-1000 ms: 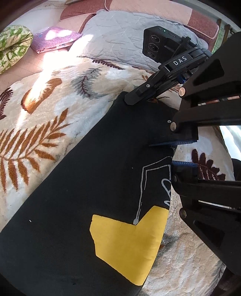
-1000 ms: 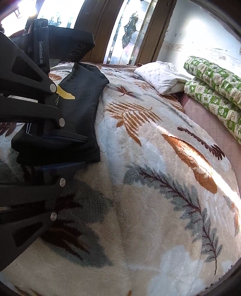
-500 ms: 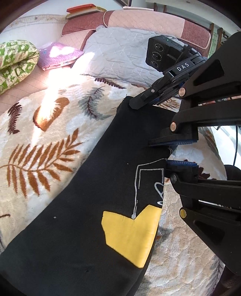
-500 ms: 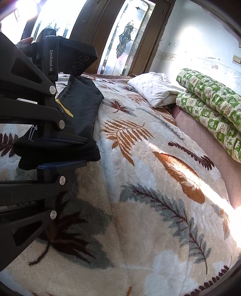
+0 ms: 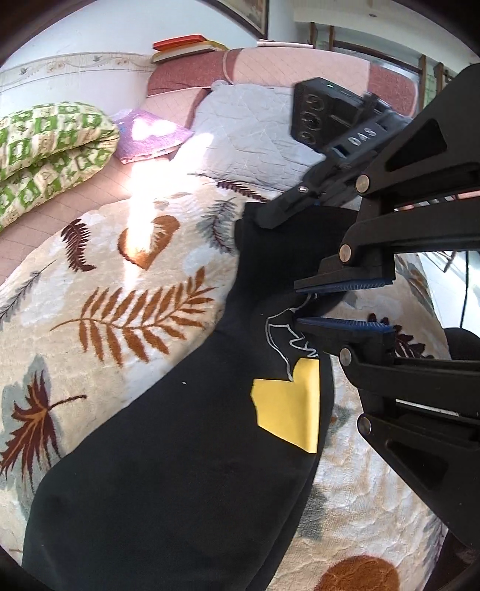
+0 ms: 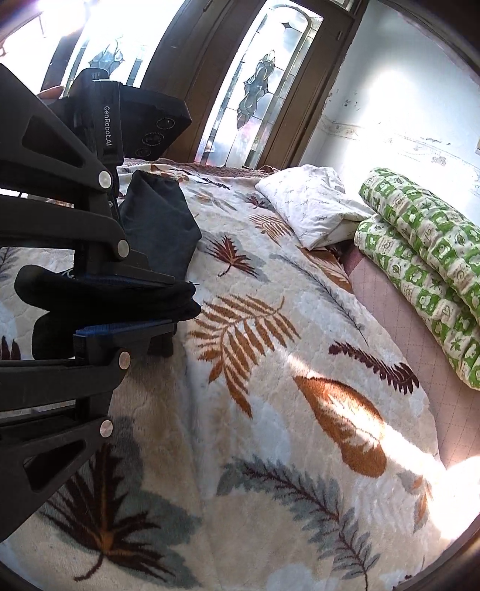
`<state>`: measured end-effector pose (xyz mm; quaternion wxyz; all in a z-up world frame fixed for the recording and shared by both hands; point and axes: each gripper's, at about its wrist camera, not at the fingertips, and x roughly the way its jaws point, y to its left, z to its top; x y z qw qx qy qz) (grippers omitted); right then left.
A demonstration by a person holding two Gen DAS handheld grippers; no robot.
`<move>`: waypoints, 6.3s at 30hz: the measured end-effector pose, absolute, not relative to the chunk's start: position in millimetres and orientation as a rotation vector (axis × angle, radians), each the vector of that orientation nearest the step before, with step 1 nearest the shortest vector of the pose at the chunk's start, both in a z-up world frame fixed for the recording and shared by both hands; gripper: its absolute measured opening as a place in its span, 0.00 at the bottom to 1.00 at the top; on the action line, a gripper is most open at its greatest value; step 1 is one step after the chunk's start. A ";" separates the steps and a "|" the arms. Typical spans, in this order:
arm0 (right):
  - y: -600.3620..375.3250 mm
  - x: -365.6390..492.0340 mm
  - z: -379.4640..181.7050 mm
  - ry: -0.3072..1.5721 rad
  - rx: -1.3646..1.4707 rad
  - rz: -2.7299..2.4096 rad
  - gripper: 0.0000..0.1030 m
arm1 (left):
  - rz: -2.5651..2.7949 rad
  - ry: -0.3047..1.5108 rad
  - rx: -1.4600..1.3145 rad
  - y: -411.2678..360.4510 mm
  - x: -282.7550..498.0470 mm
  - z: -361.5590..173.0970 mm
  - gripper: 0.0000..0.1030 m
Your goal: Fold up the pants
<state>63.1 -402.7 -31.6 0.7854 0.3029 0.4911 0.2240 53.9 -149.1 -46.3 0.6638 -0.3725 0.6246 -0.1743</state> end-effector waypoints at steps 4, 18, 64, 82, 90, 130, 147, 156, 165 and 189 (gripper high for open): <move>-391.6 69.4 -33.2 1.071 0.638 0.470 0.16 | -0.406 1.415 -0.847 -157.0 38.0 -53.0 0.11; -436.7 66.8 -57.0 1.088 0.761 0.399 0.16 | -0.390 1.395 -1.100 -188.1 4.8 -88.5 0.62; -330.3 78.9 -54.7 1.097 0.869 0.563 0.19 | -0.304 1.328 -1.362 -66.0 33.6 -106.9 0.08; -266.1 91.2 -110.3 1.198 0.882 0.555 0.21 | -0.219 1.316 -1.244 -12.0 31.7 -115.6 0.08; -311.7 37.6 -44.7 1.018 0.762 0.537 0.50 | -0.243 1.275 -1.062 -12.2 31.4 -82.7 0.66; -228.6 -25.9 -67.3 0.868 -0.147 0.355 0.59 | -0.542 1.542 -0.776 -80.1 98.3 -90.9 0.12; -188.2 -17.9 -60.1 0.791 -0.336 0.406 0.15 | -0.410 1.485 -0.763 -39.8 96.1 -99.1 0.11; -198.8 3.4 -81.7 0.904 -0.167 0.474 0.17 | -0.379 1.454 -0.668 -49.0 93.3 -99.1 0.12; -249.1 -14.9 -49.7 0.870 0.176 0.552 0.41 | -0.333 1.397 -0.681 -22.2 67.2 -79.4 0.29; -283.1 56.9 -76.9 0.972 0.382 0.445 0.37 | -0.254 1.320 -0.564 -21.8 57.1 -51.3 0.43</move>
